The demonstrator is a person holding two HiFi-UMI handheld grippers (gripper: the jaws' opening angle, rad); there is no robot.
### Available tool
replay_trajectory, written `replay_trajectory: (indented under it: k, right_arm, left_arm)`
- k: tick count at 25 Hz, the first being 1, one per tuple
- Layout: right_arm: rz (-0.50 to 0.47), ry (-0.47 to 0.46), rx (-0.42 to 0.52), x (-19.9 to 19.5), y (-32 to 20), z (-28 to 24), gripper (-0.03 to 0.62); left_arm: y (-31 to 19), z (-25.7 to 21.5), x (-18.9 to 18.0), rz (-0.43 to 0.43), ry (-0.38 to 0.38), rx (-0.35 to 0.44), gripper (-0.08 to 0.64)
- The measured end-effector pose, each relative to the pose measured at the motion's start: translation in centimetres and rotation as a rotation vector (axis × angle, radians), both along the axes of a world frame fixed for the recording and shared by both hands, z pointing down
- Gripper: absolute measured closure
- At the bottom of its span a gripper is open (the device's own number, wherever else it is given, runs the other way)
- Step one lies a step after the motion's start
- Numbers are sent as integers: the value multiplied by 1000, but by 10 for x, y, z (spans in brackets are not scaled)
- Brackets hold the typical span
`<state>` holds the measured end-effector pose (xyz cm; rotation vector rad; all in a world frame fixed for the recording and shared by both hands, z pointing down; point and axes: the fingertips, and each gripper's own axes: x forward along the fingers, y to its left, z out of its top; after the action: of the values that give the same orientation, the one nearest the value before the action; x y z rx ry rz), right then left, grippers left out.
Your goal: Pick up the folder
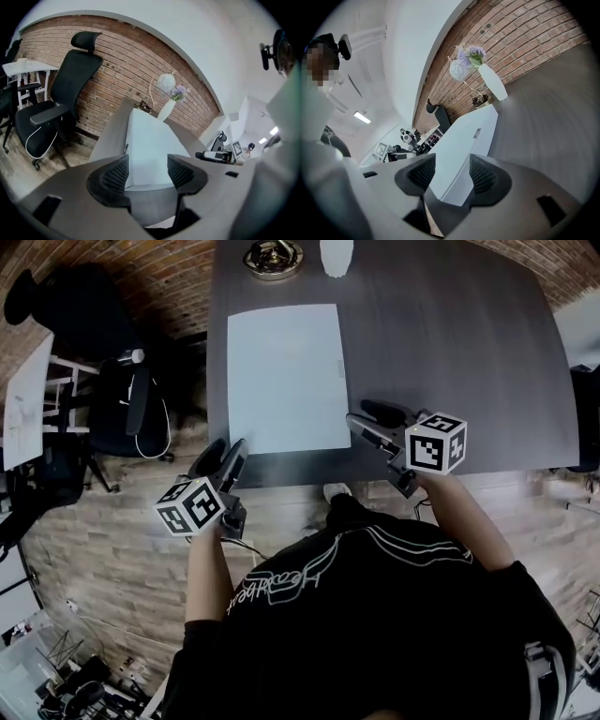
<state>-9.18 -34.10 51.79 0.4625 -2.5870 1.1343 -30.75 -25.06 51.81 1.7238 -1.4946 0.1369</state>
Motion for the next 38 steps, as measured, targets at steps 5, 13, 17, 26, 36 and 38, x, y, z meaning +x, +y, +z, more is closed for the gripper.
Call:
replay_trajectory:
  k: [5, 13, 17, 26, 36, 38]
  right_arm:
    - [51, 27, -25, -6, 5, 16, 402]
    - [60, 148, 21, -11, 18, 36, 402]
    - [78, 173, 22, -13, 18, 41, 406]
    - [123, 179, 27, -13, 21, 41, 438]
    - [152, 193, 36, -9, 42, 40, 442]
    - [159, 195, 37, -9, 49, 40, 443]
  left_arm:
    - [-6, 13, -2, 49, 12, -27, 325]
    - [-10, 25, 0, 124, 28, -57, 325]
    - [-12, 31, 3, 165, -9, -67, 334]
    - [-11, 34, 3, 189, -42, -63, 339]
    - [10, 33, 6, 207, -29, -67, 342]
    - [17, 34, 6, 211, -24, -70, 342]
